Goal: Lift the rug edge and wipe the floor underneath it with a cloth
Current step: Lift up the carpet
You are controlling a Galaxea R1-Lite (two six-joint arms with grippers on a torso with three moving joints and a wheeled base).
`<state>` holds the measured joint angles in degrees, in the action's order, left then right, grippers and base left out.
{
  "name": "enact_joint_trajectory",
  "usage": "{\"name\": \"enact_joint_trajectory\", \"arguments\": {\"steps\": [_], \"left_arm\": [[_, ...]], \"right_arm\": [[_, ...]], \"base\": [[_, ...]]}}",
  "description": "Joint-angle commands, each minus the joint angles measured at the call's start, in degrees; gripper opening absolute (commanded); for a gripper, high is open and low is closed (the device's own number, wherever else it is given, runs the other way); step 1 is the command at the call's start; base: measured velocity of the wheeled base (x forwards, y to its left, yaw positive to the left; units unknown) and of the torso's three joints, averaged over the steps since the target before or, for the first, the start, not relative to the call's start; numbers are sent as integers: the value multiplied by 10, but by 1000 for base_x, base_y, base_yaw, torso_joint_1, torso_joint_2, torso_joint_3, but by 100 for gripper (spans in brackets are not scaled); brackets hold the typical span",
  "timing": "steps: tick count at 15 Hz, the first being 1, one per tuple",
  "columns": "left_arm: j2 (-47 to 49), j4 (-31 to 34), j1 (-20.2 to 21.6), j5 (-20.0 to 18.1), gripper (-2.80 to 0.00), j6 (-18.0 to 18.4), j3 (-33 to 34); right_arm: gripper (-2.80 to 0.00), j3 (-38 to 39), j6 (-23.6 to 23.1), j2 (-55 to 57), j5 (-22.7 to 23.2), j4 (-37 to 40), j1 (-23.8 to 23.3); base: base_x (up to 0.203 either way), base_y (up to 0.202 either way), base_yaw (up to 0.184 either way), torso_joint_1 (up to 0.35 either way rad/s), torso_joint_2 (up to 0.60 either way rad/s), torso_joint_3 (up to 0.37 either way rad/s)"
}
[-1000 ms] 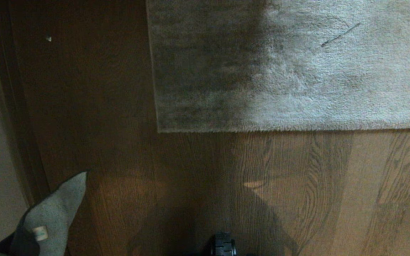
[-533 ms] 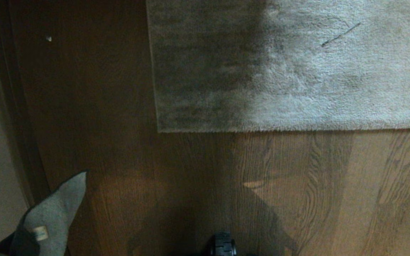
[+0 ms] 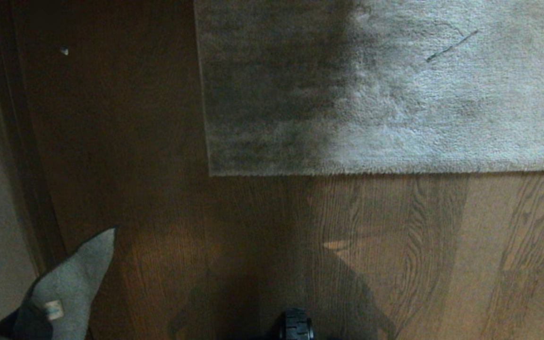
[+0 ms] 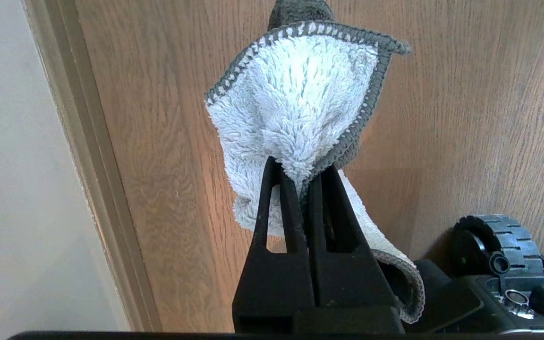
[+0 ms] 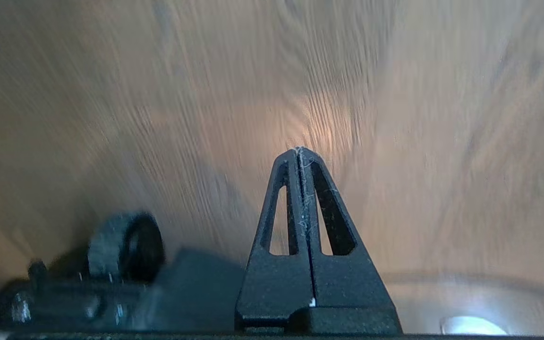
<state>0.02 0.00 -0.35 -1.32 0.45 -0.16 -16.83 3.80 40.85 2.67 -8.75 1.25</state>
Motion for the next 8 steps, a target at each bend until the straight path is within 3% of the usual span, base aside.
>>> {"name": "enact_joint_trajectory", "arguments": {"steps": [1, 4, 8], "left_arm": [[0, 0, 0, 0, -280, 0, 1], [0, 0, 0, 0, -280, 0, 0], [0, 0, 0, 0, -280, 0, 0]], "right_arm": [[-280, -17, -1, 3, 0, 55, -14], [-280, -29, -3, 9, 0, 112, -26], [-280, -23, 2, 54, 6, 87, -7]], "base": [[0, 0, 0, 0, 0, 0], [0, 0, 0, 0, 0, 0], [0, 0, 0, 0, 0, 0]]}}
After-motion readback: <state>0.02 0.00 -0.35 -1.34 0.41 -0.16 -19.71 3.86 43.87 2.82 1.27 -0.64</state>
